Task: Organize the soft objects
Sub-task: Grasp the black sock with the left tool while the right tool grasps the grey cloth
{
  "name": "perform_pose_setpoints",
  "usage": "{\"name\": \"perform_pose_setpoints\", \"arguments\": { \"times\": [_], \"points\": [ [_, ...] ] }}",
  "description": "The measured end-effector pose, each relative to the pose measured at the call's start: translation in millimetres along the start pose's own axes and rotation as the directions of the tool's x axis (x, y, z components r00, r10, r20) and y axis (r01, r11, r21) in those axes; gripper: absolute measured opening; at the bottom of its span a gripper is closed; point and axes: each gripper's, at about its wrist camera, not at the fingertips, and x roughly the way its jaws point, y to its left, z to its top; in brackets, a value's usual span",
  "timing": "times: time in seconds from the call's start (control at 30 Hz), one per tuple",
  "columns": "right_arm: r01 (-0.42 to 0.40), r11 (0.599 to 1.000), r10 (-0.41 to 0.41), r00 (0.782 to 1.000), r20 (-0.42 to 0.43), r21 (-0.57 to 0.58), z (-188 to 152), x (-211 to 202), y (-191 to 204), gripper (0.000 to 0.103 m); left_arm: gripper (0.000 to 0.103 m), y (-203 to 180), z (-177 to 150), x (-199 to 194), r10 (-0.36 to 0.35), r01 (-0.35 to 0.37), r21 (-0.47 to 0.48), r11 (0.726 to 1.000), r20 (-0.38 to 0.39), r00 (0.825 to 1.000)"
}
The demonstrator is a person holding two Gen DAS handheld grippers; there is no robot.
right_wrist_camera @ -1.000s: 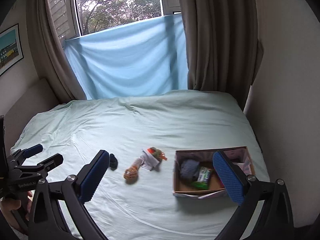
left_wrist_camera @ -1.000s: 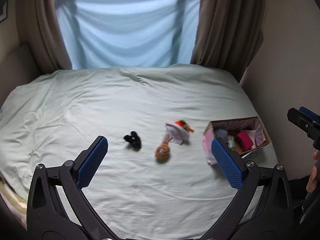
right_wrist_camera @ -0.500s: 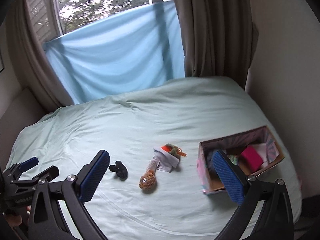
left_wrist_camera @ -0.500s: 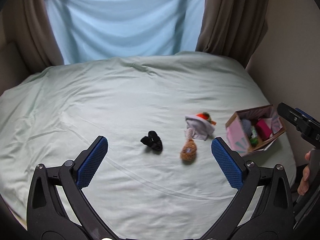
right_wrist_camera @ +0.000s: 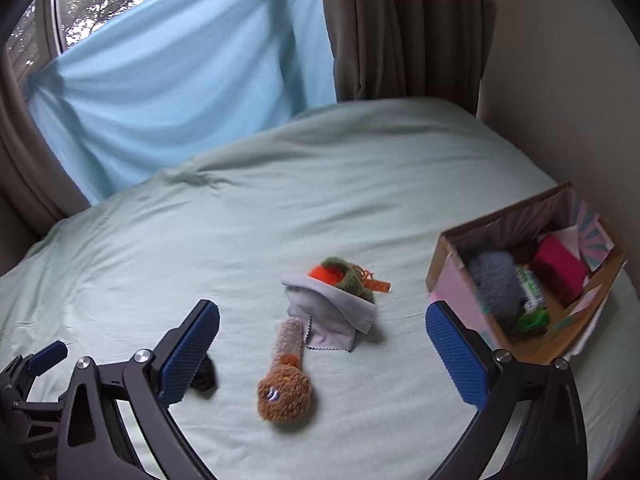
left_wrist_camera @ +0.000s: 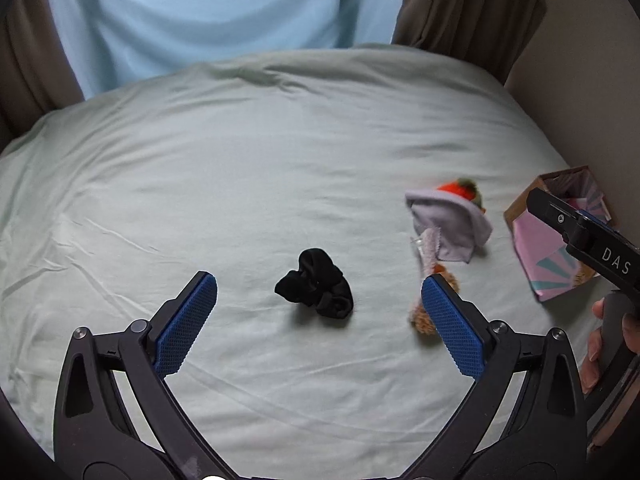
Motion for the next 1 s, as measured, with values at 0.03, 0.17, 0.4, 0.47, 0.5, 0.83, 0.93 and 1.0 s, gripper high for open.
{"name": "perform_pose_setpoints", "arguments": {
  "times": [0.03,0.17,0.4,0.47,0.5,0.83,0.93,1.0],
  "points": [
    [0.004,1.0,-0.004,1.0,-0.003,0.007,-3,9,0,0.103,0.102,1,-1,9,-0.004,0.004,-0.003,1.0,-0.007,1.0],
    [0.023,0.999,-0.023,1.0,-0.015,0.036,-13,44,-1,0.102,0.101,1,-8,52,-0.02,0.019,-0.009,1.0,-0.032,0.999],
    [0.078,0.992,-0.076,0.997,-0.024,0.101,-22,100,-10,0.097,0.097,-6,-21,116,-0.027,0.028,0.014,1.0,-0.065,0.998],
    [0.09,0.988,-0.086,0.996,-0.035,0.126,-25,115,-14,0.094,0.094,-7,-24,128,-0.027,0.028,0.007,1.0,-0.076,0.997],
    [0.093,0.987,-0.089,0.995,-0.037,0.134,-26,118,-15,0.091,0.091,-7,-26,135,-0.027,0.027,0.003,1.0,-0.082,0.996],
    [0.105,0.979,-0.088,0.991,-0.102,0.177,-45,141,-18,0.05,0.05,-10,-27,144,0.002,0.001,0.029,1.0,-0.097,0.995],
    [0.124,0.978,-0.107,0.988,-0.11,0.167,-52,138,-16,0.034,0.039,-11,-25,143,-0.001,0.005,0.041,0.999,-0.095,0.995],
    [0.116,0.978,-0.099,0.989,-0.108,0.172,-54,135,-17,0.026,0.034,-13,-26,141,-0.003,0.007,0.044,0.999,-0.092,0.996]
  ]
}}
